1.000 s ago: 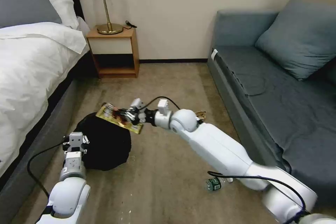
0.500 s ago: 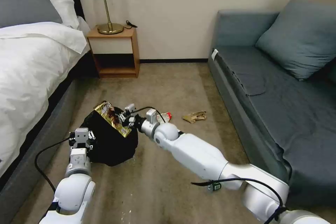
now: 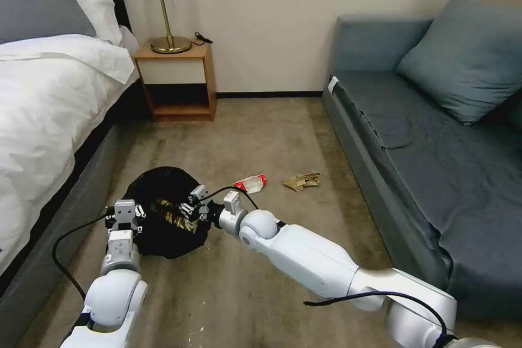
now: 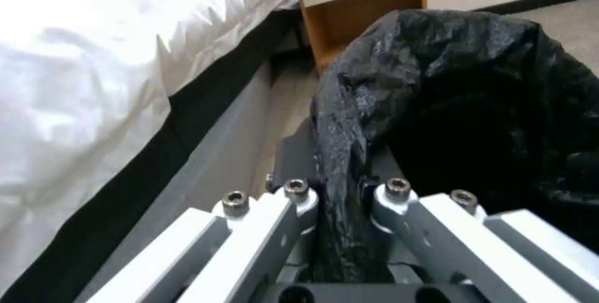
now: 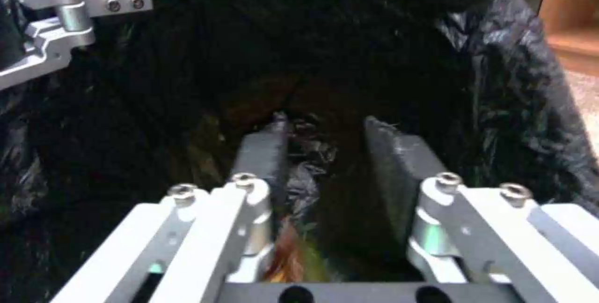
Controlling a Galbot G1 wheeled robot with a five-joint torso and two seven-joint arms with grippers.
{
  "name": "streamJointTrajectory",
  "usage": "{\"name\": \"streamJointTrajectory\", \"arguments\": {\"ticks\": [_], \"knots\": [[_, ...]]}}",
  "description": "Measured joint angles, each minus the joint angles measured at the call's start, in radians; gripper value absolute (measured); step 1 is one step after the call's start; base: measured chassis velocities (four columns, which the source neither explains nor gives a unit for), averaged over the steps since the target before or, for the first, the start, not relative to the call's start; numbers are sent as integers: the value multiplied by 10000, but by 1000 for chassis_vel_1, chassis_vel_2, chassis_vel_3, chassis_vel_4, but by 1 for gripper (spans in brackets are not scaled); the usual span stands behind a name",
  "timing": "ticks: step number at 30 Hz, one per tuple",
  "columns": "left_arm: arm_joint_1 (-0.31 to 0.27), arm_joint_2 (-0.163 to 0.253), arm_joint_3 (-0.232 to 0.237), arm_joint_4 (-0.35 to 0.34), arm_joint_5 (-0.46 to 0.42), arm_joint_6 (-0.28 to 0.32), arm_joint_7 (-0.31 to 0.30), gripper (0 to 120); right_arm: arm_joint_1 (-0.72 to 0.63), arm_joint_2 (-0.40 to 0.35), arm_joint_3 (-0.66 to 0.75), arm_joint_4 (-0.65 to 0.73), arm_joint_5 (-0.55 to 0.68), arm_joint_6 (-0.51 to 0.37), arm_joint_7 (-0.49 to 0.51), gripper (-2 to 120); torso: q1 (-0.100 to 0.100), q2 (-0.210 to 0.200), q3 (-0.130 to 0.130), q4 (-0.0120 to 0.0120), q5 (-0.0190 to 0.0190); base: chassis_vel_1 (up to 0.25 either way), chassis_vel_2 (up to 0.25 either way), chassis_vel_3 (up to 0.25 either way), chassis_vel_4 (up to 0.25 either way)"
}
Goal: Pick up the trash bin, then pick up the garbage on the floor and place it into the trash bin.
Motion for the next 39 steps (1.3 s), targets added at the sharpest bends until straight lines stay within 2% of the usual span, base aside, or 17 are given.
{"name": "streamJointTrajectory", "arguments": {"ticks": [3, 4, 5, 6, 9, 10, 12, 13, 14, 15, 16, 17, 19, 23, 30, 34, 39], "knots": [[-7, -3, -99, 145, 42, -23, -19, 5, 76, -352, -56, 268, -325, -229, 48, 51, 0, 0, 0, 2, 1, 0, 0, 0, 0], [-7, -3, -99, 145, 42, -23, -19, 5, 76, -352, -56, 268, -325, -229, 48, 51, 0, 0, 0, 2, 1, 0, 0, 0, 0], [-17, 25, -167, 245, 29, -24, -60, 5, 196, -799, -94, 858, -309, -1189, 362, 58, 0, 0, 0, 1, 2, 0, 0, 0, 0], [-17, 25, -167, 245, 29, -24, -60, 5, 196, -799, -94, 858, -309, -1189, 362, 58, 0, 0, 0, 1, 2, 0, 0, 0, 0], [-36, 119, -329, 459, -54, -22, -133, 5, 445, -2128, -110, 2019, -250, -3042, 1167, 73, 0, 1, 0, 5, 3, 0, 0, 0, 0], [-36, 119, -329, 459, -54, -22, -133, 5, 445, -2128, -110, 2019, -250, -3042, 1167, 73, 0, 1, 0, 5, 3, 0, 0, 0, 0], [-39, 138, -386, 502, -73, -5, -170, 5, 455, -3116, -56, 2389, -275, -3646, 1434, 80, 0, 0, 0, 4, 6, 0, 0, 0, 0], [-39, 138, -386, 502, -73, -5, -170, 5, 455, -3116, -56, 2389, -275, -3646, 1434, 80, 0, 0, 0, 4, 6, 0, 0, 0, 0], [1, 143, -406, 508, -68, 11, -204, 5, 380, -4054, 46, 2676, -346, -4248, 1632, 86, 0, 0, 0, -10, 2, 0, 0, 0, 0], [51, 141, -403, 502, -46, 27, -223, 5, 303, -4516, 60, 2857, -354, -4538, 1652, 92, 0, 0, -1, -13, 4, 0, 0, 0, 0], [51, 141, -403, 502, -46, 27, -223, 5, 303, -4516, 60, 2857, -354, -4538, 1652, 92, 0, 0, -1, -13, 4, 0, 0, 0, 0], [185, 118, -407, 424, 18, 59, -272, 4, 127, -5211, 55, 3127, -347, -4892, 1627, 98, 0, 0, 0, -11, 5, 0, 0, 0, 0], [470, 16, -437, 218, 158, 89, -348, 4, -206, -5810, 40, 3421, -269, -5035, 1466, 99, 0, 0, -1, -2, 5, 0, 0, 0, 0], [963, -234, -506, 48, 364, -3, -452, 4, -790, -6234, 36, 3466, -202, -5059, 1340, 100, 0, 1, -1, -1, 3, 0, 0, 0, 0], [1379, -341, -506, 192, 524, -398, -561, 4, -1515, -6163, 164, 3017, -330, -5071, 1289, 100, 0, 0, -1, 2, 5, 0, 0, 0, 0], [1277, -101, -640, 493, 462, -424, -579, 4, -1789, -6132, 378, 2683, -514, -5159, 1249, 100, 0, 0, 0, 1, 0, 0, 0, 0, 0], [862, 593, -752, 839, 195, -292, -403, 4, -1813, -6447, 460, 2569, -325, -5604, 1247, 100, 0, 0, 0, 1, -3, 0, 0, 0, 0]]}}
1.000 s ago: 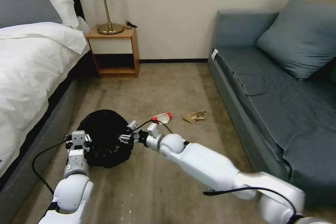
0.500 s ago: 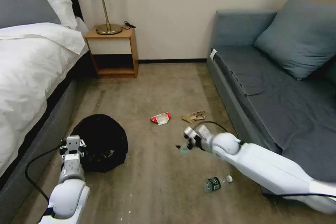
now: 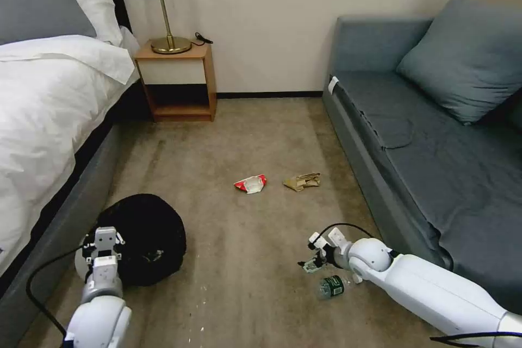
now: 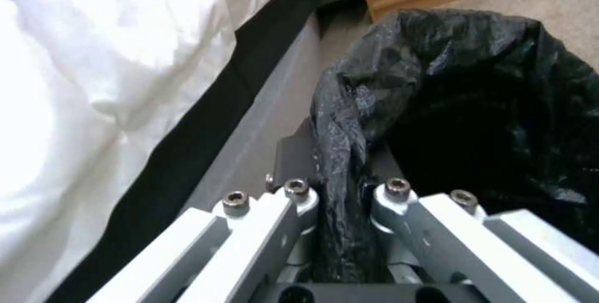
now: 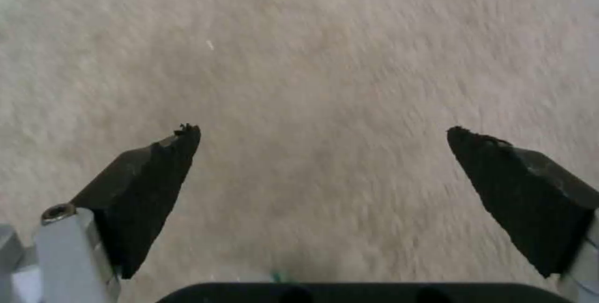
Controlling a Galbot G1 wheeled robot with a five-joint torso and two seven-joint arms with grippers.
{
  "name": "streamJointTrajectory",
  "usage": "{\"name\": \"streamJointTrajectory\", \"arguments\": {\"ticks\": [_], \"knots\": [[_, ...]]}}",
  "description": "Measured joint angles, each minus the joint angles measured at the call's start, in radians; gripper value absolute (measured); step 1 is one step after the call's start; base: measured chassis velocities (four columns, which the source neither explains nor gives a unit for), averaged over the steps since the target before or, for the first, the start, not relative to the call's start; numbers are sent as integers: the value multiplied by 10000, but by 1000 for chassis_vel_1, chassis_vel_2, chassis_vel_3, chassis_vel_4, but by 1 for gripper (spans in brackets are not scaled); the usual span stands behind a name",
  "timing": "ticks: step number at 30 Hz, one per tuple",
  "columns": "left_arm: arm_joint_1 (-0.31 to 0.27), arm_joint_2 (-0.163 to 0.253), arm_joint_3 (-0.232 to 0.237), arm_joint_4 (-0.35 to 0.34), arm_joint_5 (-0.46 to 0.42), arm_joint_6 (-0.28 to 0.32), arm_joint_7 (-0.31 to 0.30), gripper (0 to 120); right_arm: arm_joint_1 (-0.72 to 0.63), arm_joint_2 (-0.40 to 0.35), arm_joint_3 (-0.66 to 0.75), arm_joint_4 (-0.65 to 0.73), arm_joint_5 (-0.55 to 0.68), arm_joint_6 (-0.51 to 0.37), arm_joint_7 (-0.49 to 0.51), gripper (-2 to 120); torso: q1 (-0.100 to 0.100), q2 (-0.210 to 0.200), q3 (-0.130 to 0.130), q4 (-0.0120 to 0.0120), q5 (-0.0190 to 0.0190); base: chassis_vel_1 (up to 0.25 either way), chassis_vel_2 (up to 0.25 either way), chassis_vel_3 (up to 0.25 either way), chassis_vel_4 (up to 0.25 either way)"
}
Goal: Pick up the trash bin, then pick up the garbage on the floor and place it into the trash bin.
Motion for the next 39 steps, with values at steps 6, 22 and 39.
{"name": "streamJointTrajectory", "arguments": {"ticks": [6, 22, 39], "knots": [[-426, 335, -31, 388, -173, 171, 101, 4, -463, -238, 399, 299, 12, -266, 6, 100, 0, 1, 0, 1, 0, 0, 0, 0, 0], [-1874, 596, -101, 1132, -361, 580, 376, 4, -2070, -33, 1616, 502, -899, -123, -378, 100, 0, 0, 1, -1, 4, 0, 0, 0, 0], [-2571, 758, -68, 1596, -523, 629, 477, 4, -1956, -209, 1110, 607, -1321, -433, -475, 100, 0, 0, 1, -1, 5, 0, 0, 0, 0]]}}
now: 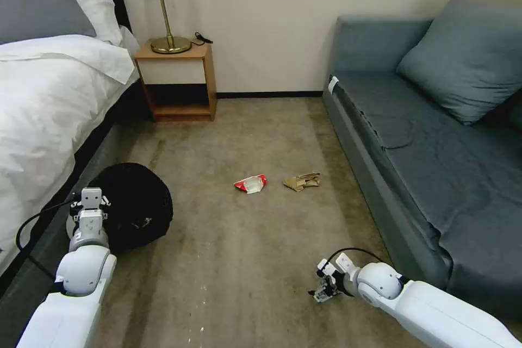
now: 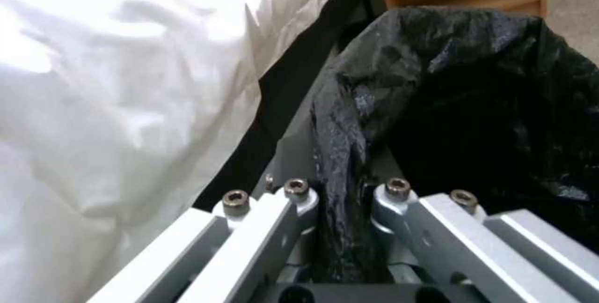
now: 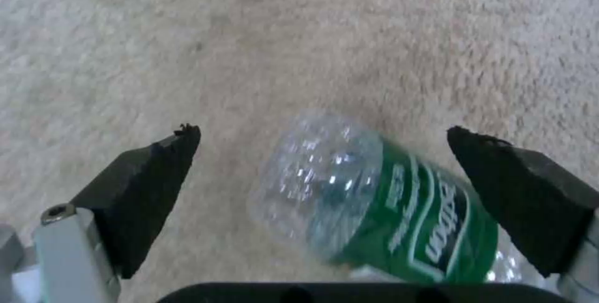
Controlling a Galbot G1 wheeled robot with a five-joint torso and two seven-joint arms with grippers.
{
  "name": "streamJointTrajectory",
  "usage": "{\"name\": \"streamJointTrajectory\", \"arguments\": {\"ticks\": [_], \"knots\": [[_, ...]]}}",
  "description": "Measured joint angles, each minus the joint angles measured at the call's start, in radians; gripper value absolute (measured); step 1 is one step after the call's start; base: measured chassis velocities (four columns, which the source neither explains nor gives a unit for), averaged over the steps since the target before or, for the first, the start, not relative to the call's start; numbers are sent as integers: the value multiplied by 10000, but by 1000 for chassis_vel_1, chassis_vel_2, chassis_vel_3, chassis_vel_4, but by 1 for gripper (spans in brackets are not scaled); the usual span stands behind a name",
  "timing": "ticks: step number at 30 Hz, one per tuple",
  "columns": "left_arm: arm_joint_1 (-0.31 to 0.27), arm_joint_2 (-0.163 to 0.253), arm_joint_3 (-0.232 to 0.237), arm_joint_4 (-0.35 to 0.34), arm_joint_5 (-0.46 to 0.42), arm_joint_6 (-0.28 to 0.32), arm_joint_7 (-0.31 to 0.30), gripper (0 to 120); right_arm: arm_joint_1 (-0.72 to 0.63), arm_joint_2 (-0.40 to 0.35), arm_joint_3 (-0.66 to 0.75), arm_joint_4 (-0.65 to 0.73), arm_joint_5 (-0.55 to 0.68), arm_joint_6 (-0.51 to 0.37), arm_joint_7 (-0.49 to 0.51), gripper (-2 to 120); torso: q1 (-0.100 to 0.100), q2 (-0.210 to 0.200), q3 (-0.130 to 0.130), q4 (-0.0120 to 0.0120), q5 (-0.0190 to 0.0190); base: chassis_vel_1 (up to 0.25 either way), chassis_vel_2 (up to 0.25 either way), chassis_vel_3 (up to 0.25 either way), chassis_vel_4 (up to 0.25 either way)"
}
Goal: Pick up the trash bin, then pick up the garbage on the floor and place it into the trash bin.
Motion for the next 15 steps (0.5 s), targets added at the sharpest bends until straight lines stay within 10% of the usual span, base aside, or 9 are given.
{"name": "streamJointTrajectory", "arguments": {"ticks": [15], "knots": [[-174, 16, 71, 141, 42, 120, 109, 4, -357, -954, 128, 961, -328, -295, -289, 100, 0, 1, 0, -1, -1, 0, 0, 0, 0]]}}
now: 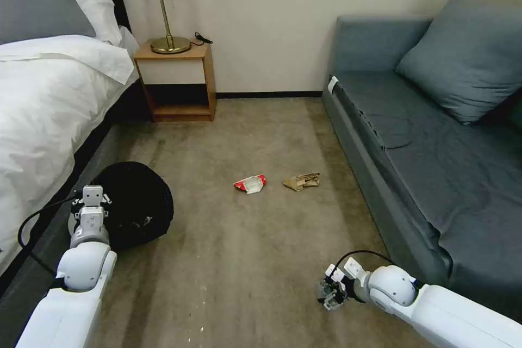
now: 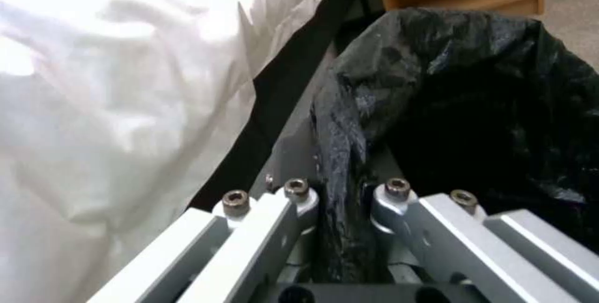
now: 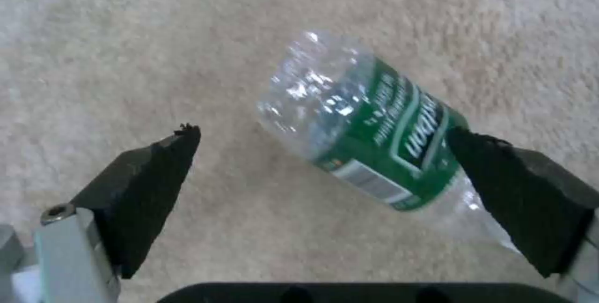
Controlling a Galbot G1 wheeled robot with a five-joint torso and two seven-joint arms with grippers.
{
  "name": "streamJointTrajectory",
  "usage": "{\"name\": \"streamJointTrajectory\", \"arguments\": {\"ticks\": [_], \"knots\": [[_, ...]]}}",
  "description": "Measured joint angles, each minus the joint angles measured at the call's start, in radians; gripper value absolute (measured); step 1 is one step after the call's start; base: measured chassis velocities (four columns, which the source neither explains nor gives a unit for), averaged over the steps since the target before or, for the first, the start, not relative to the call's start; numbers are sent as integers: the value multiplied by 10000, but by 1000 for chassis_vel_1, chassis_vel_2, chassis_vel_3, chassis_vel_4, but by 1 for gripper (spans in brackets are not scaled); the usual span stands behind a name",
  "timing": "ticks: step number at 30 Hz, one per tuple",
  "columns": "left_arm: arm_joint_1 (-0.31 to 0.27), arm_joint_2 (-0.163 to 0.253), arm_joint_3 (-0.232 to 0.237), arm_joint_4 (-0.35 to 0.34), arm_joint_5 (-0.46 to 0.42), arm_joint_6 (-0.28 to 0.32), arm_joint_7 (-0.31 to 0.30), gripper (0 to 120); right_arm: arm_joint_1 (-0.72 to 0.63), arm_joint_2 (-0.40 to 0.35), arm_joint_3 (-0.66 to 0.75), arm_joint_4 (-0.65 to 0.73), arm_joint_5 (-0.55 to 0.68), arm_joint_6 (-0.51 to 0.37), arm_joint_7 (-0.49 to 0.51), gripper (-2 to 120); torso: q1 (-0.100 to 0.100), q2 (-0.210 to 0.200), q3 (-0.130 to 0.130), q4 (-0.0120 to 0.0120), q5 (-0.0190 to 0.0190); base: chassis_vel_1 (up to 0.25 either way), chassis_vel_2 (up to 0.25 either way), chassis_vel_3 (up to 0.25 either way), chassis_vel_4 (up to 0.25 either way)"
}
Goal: Pick up the trash bin, then pick up the garbage on the floor and place it into the trash bin.
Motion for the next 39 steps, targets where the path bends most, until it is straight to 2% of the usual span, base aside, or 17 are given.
{"name": "streamJointTrajectory", "arguments": {"ticks": [7, 18, 19, 21, 24, 26, 29, 30, 32, 34, 35, 37, 39], "knots": [[97, -49, -19, -19, 12, 0, 12, 4, 23, 41, 38, -526, -342, 246, -178, 100, 0, -1, 0, -1, 0, 0, 0, 0, 0], [128, -158, -28, -86, 11, -21, 15, 4, 565, 616, -433, -1642, -670, 687, -529, 99, 0, -1, 0, 1, -1, 0, 0, 0, 0], [130, -136, -53, -81, -7, -30, 17, 4, 578, 708, -493, -1694, -684, 716, -606, 93, 0, -1, 0, 1, -1, 0, 0, 0, 0], [130, -127, -63, -75, -14, -35, 17, 4, 579, 730, -510, -1702, -687, 721, -625, 92, 0, 0, 0, 0, -1, 0, 0, 0, 0], [128, -109, -91, -5, -64, -68, 18, 4, 604, 865, -645, -1742, -695, 730, -685, 77, 0, 0, 0, 1, -1, 0, 0, 0, 0], [128, -109, -92, 2, -67, -70, 19, 4, 610, 874, -659, -1746, -696, 731, -688, 75, 0, -1, 0, 1, -1, 0, 0, 0, 0], [129, -104, -100, 44, -83, -103, 18, 4, 640, 915, -723, -1776, -697, 746, -702, 59, 0, 0, 0, 0, -1, 0, 0, 0, 0], [129, -104, -100, 44, -83, -103, 18, 4, 640, 915, -723, -1776, -697, 746, -702, 59, 0, 0, 0, 0, -1, 0, 0, 0, 0], [131, -94, -104, 78, -99, -122, 18, 4, 644, 918, -725, -1802, -703, 759, -703, 48, 0, -1, 0, 1, -3, 0, 0, 0, 0], [131, -93, -104, 81, -100, -125, 19, 4, 644, 918, -725, -1802, -703, 760, -703, 48, 0, -1, 0, 1, -3, 0, 0, 0, 0], [131, -91, -104, 87, -103, -130, 19, 4, 644, 917, -725, -1803, -703, 763, -706, 39, 0, 0, 0, 1, -3, 0, 0, 0, 0], [131, -88, -104, 97, -106, -140, 19, 4, 645, 910, -725, -1805, -704, 768, -712, 36, 0, 0, 0, 0, -3, 0, 0, 0, 0], [127, -84, -105, 133, -111, -167, 19, 4, 647, 874, -719, -1809, -708, 802, -736, 27, 0, -1, 0, 0, -3, 0, 0, 0, 0]]}}
